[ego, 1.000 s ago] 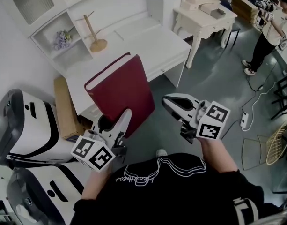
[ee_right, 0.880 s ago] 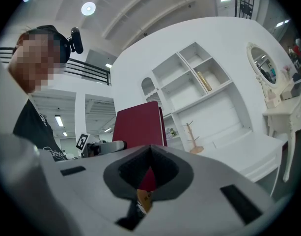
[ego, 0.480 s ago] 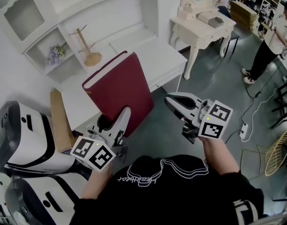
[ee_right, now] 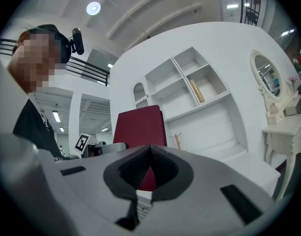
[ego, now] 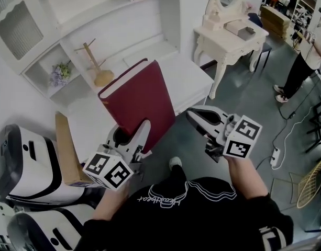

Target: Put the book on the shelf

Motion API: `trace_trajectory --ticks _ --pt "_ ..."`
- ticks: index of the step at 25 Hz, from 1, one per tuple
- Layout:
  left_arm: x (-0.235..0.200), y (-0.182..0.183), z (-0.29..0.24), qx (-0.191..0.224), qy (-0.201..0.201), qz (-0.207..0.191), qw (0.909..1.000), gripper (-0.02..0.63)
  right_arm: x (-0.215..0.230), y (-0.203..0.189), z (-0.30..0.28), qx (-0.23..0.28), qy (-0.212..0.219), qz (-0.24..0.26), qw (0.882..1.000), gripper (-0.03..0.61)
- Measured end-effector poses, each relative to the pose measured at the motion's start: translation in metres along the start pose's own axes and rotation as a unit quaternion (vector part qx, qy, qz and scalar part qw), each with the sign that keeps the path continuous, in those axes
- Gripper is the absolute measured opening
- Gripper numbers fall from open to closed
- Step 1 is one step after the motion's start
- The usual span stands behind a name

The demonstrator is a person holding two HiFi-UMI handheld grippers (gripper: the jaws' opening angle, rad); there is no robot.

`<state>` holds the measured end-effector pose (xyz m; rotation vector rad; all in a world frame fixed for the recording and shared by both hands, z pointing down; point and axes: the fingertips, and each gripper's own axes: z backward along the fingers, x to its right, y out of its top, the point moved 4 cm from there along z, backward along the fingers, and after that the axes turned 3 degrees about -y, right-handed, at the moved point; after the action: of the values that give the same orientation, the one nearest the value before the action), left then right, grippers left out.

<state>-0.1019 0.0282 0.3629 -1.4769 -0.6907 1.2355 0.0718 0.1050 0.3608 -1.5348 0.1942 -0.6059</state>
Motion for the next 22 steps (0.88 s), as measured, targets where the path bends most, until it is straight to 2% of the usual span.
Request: trace_trajectory --ticks 5,13,22 --pt "-0.039 0.017 -0.052 0.006 -0.003 0.0 1.0 0.215 0.055 0.013 -0.035 -0.013 -0.017 0.023 1.0 0.0" --pt "-0.117 0.061 -0.116 0.036 0.024 -0.015 0.999 0.215 0.14 0.047 -0.117 -0.027 0.003 0.033 0.999 0.0" --pt "-0.172 0.091 -0.144 0.055 0.069 -0.04 0.9953 0.215 0.182 0.059 -0.184 -0.036 0.045 0.044 0.997 0.0"
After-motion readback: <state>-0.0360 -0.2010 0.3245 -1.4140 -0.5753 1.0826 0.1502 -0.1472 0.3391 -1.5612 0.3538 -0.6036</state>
